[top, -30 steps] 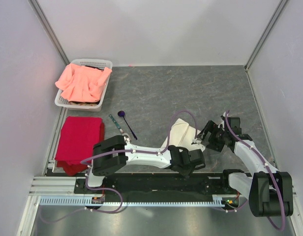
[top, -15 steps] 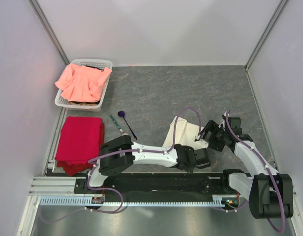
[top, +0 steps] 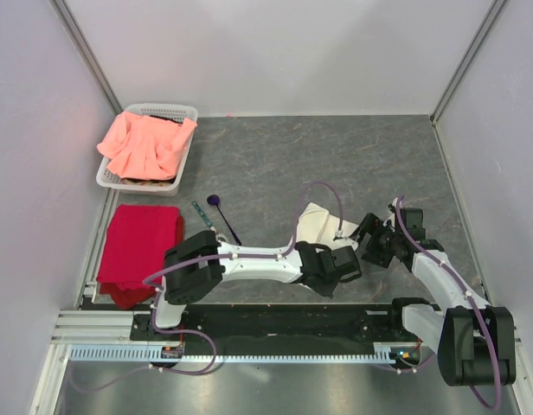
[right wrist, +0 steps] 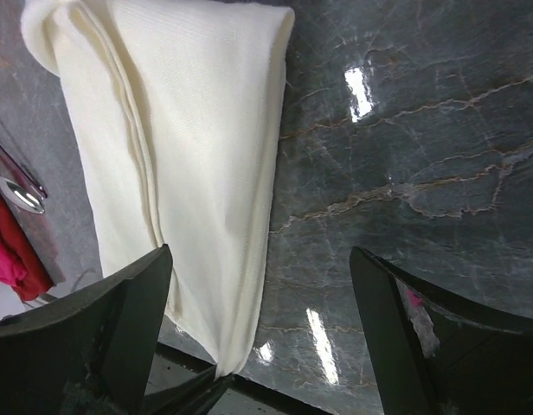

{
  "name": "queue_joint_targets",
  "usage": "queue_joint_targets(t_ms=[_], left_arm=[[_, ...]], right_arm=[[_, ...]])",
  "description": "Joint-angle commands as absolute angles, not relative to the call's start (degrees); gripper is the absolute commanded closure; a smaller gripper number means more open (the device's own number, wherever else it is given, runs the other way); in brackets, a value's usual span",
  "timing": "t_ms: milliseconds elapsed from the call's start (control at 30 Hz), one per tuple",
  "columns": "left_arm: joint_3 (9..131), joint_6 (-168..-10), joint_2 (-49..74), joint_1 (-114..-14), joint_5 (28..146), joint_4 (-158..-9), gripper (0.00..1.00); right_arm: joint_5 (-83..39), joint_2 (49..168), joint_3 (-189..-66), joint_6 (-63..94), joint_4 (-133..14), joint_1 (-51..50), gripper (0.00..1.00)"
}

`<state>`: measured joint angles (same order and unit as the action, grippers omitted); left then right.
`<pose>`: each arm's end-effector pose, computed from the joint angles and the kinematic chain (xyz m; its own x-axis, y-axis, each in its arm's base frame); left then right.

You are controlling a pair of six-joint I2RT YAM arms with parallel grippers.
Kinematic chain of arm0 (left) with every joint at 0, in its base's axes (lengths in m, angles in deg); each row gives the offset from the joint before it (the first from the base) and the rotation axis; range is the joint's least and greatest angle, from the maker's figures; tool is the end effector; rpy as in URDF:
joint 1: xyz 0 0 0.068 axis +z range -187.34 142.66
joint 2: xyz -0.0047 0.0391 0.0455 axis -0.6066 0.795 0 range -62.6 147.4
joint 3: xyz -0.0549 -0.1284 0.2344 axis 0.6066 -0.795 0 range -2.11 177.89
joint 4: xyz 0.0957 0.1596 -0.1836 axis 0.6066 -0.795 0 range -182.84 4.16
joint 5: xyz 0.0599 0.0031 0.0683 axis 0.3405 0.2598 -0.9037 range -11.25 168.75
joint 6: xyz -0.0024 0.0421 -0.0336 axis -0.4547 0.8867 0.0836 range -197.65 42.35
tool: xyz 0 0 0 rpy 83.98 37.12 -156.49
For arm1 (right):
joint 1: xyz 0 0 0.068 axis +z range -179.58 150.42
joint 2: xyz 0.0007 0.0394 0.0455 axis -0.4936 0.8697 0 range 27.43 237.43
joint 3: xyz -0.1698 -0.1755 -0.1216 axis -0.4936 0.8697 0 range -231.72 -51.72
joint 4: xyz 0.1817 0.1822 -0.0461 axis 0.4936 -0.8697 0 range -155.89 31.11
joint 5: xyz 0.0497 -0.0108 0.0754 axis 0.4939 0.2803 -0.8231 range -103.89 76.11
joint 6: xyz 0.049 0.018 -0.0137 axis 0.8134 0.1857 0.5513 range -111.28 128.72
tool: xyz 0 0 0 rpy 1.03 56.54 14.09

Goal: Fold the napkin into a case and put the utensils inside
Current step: Pick up the 2/3-rectangle-folded napkin at the center of the board.

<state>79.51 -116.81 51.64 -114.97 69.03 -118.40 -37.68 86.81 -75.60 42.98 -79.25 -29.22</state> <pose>0.0944 -0.4020 0.1738 -0.7491 0.5104 -0.4223 0.6120 0.7772 -0.1463 0.1796 0.0155 0.1590 -0.8147 0.5100 -0.2759 0.2740 0.7580 0.5919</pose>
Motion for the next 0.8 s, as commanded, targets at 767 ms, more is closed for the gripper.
queue_joint_targets(t_ms=[767], left_arm=[[75.76,-113.16,39.53,-111.7,77.43,-114.76,0.98]], right_arm=[[-45.18,92.03,-69.65,50.56,-62.58,-29.31,0.28]])
